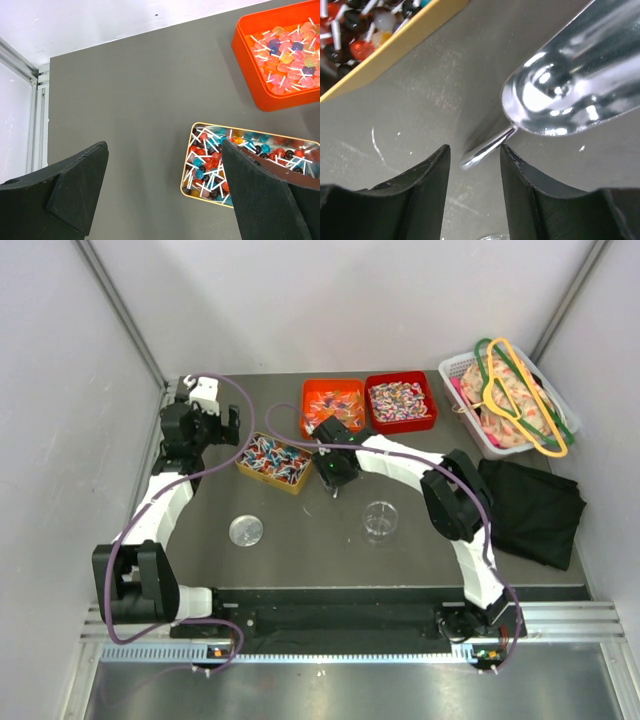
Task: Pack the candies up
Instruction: Pick up the spatula from the center of the board.
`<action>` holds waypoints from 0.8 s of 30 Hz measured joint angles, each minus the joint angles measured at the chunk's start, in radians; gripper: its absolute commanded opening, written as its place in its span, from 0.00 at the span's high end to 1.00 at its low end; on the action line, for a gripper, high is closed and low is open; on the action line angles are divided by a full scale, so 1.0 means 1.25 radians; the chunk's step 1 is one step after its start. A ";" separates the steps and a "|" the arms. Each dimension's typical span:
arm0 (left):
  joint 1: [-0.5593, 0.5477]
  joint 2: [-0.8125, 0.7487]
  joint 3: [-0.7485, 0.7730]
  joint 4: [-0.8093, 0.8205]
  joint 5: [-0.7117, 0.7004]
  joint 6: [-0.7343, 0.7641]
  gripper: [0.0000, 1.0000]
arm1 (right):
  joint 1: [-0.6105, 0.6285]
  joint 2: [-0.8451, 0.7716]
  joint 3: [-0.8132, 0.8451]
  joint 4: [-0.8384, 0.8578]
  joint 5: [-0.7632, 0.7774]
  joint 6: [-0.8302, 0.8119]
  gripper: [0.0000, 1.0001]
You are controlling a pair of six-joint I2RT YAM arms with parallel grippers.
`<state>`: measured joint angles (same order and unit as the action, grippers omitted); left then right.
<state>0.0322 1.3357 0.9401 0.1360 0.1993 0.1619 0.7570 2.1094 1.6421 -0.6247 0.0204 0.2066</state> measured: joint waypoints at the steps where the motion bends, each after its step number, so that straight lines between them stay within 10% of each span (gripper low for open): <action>1: 0.000 0.000 0.000 0.000 0.001 0.000 0.01 | 0.000 0.006 0.003 0.000 0.002 0.002 0.56; 24: 0.000 0.004 -0.002 0.000 0.019 -0.001 0.01 | -0.011 0.036 0.034 -0.019 0.092 0.013 0.97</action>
<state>0.0322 1.3403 0.9382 0.1364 0.2234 0.1608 0.7433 2.1544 1.6840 -0.6487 0.1349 0.2230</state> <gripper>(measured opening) 0.989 0.115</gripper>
